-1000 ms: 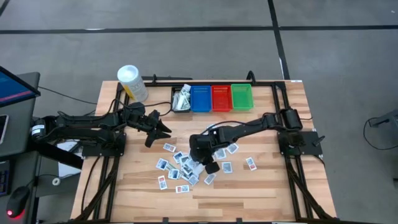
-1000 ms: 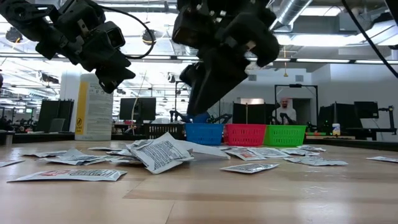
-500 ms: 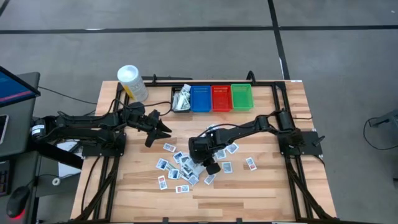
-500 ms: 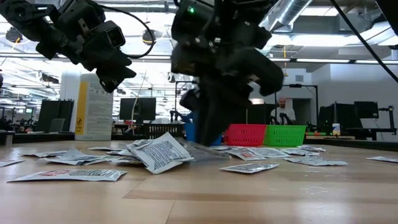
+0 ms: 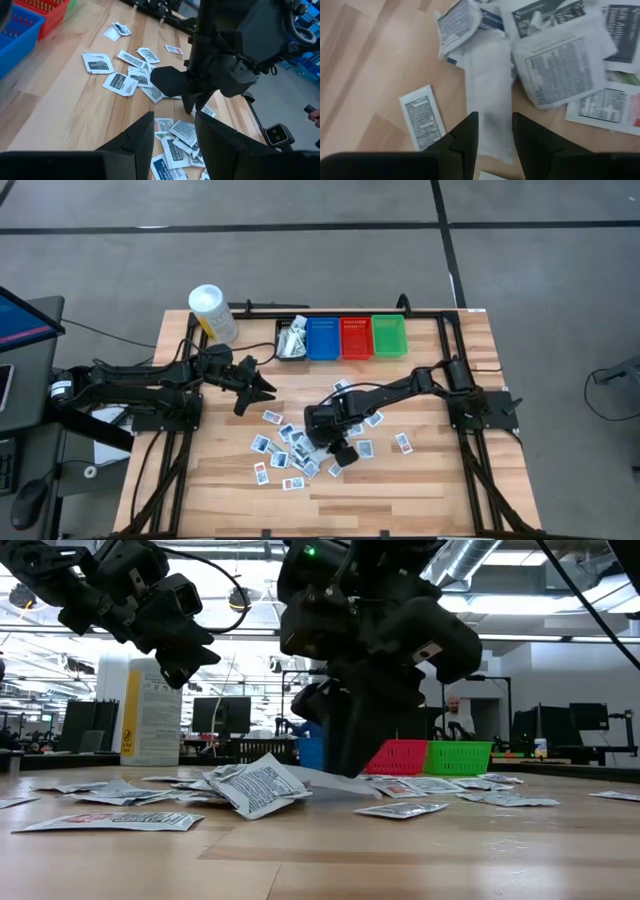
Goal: Pick & Place First Aid Supplies
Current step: Put the green bandage pack in the black bin
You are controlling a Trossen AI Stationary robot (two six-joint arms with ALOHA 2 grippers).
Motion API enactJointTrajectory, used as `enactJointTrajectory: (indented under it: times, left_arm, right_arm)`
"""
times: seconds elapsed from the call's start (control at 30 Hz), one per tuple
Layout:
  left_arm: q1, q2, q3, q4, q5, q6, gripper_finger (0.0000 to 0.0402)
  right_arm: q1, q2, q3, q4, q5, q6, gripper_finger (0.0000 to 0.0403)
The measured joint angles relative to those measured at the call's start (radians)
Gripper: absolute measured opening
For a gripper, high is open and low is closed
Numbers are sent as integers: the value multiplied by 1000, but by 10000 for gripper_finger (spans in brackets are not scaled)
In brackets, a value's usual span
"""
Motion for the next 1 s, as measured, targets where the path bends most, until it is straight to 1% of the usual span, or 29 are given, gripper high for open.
enactJointTrajectory:
  times: [0.13,0.27,0.4,0.5,0.53,0.77,0.87,1.0]
  left_arm:
    - [0,0,0,0,0,0,143]
    - [0,0,0,1,0,-1,143]
    - [0,0,0,1,0,-15,143]
    - [0,0,0,3,0,-19,143]
    - [0,0,0,3,0,-19,143]
    - [0,0,0,3,0,-27,143]
    - [0,0,0,3,0,-27,143]
    - [0,0,0,3,0,-27,143]
  right_arm:
    - [5,0,0,0,-2,13,106]
    - [13,0,0,0,-2,53,86]
    - [25,0,0,0,-5,63,52]
    - [34,0,0,0,-5,99,14]
    - [35,0,0,0,-5,111,8]
    - [59,0,0,5,9,183,3]
    - [71,0,0,8,39,280,19]
    - [96,0,0,9,63,363,56]
